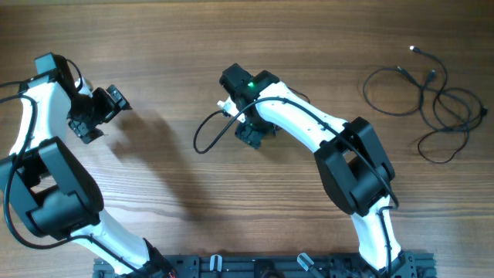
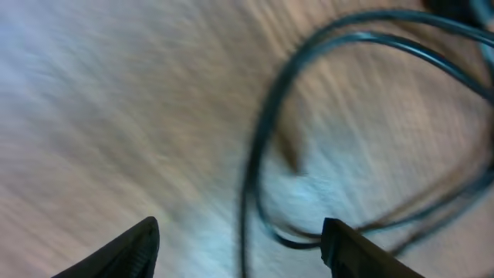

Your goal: Untangle cables

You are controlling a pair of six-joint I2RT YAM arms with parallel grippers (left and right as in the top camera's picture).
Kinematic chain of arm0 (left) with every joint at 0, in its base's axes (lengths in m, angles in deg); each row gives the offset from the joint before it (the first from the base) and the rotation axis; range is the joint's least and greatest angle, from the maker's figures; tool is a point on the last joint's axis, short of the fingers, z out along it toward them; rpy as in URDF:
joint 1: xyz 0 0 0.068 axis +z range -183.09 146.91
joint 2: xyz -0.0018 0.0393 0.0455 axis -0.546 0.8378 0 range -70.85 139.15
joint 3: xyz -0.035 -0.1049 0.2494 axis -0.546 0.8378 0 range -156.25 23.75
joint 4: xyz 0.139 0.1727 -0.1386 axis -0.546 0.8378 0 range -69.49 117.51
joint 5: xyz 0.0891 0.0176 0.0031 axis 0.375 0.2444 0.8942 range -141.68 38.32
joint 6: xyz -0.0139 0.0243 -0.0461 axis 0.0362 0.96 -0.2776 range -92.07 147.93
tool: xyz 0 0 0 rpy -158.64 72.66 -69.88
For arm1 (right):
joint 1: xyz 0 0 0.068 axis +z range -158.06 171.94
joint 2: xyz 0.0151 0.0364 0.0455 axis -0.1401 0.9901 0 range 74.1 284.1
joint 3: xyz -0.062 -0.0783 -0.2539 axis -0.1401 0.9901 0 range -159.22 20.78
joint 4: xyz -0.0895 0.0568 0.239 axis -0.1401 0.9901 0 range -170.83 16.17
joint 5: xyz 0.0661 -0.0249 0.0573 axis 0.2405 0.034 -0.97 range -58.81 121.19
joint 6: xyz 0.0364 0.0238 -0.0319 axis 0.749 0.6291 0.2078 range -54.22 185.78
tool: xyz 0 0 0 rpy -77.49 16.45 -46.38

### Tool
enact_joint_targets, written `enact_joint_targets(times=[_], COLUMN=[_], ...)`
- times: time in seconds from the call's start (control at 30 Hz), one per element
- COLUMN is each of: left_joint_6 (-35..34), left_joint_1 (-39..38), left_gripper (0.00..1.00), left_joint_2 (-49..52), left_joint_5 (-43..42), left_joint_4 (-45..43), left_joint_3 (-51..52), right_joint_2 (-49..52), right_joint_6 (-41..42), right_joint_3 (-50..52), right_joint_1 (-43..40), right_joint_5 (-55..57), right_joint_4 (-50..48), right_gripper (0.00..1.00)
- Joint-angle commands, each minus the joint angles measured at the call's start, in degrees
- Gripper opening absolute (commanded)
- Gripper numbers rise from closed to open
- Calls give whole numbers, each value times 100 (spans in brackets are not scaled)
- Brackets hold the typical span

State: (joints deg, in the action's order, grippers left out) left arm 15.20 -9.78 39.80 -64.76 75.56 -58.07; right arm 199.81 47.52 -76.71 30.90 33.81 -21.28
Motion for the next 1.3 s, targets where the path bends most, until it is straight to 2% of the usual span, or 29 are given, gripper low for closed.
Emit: enact_joint_targets(times=[0.0,0.13,0.27,0.33,0.6,0.77,0.97,1.1,1.27], left_joint_6=[-11,-11,-11,-11,-11,-11,-11,-11,-11], left_joint_1=[7,7,7,7,7,7,7,7,7], left_gripper=[100,100,100,100,100,100,100,100,100], left_joint_2=[-114,-114,-114,-114,-114,-114,-114,-114,-114], left_joint_5=[55,55,55,55,55,55,55,55,55], left_joint_4=[-13,-13,-13,-13,-13,-13,-13,-13,-13], left_joint_3=[-37,-37,-37,-37,-37,-37,-37,-37,-37], right_joint_2=[72,72,118,166,431,673,682,682,682], right_joint_6=[431,1346,2861,3056,3051,3088,3069,3008,2715], right_joint_3=[-313,-310,-289,-289,74,131,129,129,118], right_joint_1=[17,-4,-4,2,7,9,7,7,7], right_joint_5=[-699,-667,66,190,188,79,-647,-658,-682], right_joint_4=[-251,-859,-1386,-1401,-1604,-1652,-922,-741,-800], right_gripper=[76,74,66,65,55,55,54,40,18])
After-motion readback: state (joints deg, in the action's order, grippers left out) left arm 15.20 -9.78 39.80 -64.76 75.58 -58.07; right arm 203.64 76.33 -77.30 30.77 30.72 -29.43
